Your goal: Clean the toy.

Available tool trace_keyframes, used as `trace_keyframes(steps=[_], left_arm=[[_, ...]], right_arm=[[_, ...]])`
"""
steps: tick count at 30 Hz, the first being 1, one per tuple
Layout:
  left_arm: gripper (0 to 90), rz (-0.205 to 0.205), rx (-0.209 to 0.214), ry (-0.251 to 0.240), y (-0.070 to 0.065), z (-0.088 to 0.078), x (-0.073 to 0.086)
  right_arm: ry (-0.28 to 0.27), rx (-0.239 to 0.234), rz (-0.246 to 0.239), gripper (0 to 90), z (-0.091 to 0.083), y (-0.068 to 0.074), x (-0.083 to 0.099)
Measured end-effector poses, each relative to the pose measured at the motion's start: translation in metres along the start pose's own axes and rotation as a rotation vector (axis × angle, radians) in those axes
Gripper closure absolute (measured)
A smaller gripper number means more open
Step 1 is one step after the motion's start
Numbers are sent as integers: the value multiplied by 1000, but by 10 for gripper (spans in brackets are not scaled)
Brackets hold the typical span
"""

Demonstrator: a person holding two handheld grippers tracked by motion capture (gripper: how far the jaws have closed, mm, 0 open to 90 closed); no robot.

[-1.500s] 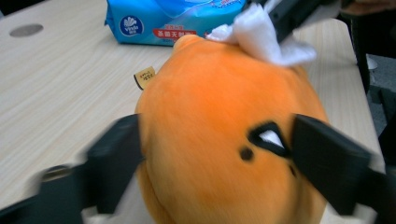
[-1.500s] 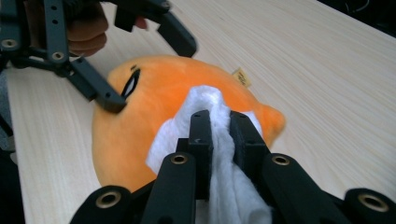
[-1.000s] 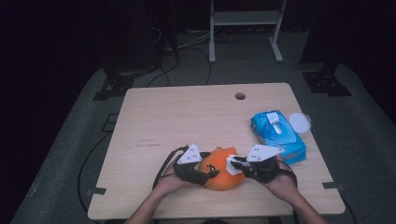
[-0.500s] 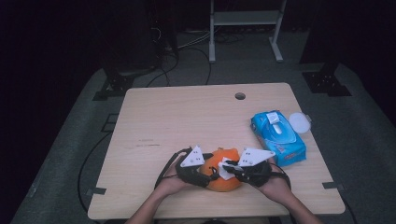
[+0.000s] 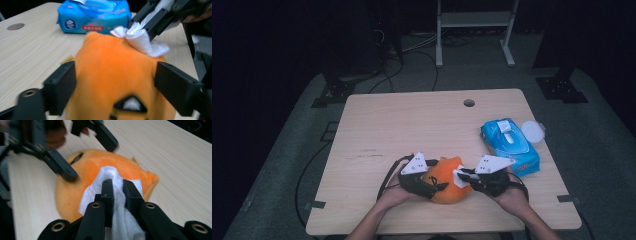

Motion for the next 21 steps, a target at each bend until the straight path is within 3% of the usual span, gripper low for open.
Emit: trace_keyframes(steps=[2,4,5,6,7,9,11,15,19,21], left_arm=[[253,12,-3,2,0,1,1],[280,-20,1,7,5,0,4],[304,-38,1,6,10,-2,6],[309,-38,1,6,10,-2,6],[311,-69,3,0,14,-4,8],[314,-89,7,-3,18,-6,10],[315,-95,7,-1,19,-7,11],[315,-108,3,9,22,-8,13],[330,-97,12,11,20,-8,14],[341,-60,18,22,15,-5,14]], right_arm=[[-2,-5,-12,793,0,3,-2],[9,-1,-26,793,1,4,-2],[9,-2,-12,792,0,1,0],[9,-2,-12,792,0,1,0],[12,2,6,791,-2,-5,4],[18,4,24,791,-4,-9,8],[18,2,27,791,-5,-11,10],[-3,-32,27,792,-11,-5,9],[5,-25,16,792,-8,-2,6],[14,-15,27,791,-5,-4,7]])
Point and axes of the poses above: each handheld gripper's, and its own axes: z roughly forward along the jaws, x roughly out of its underside, y roughly to its left, the point moved 3 cm from there along z, roughly forward along the jaws, and after that the axes turned 8 degrees about -z, right-handed, at the moved point
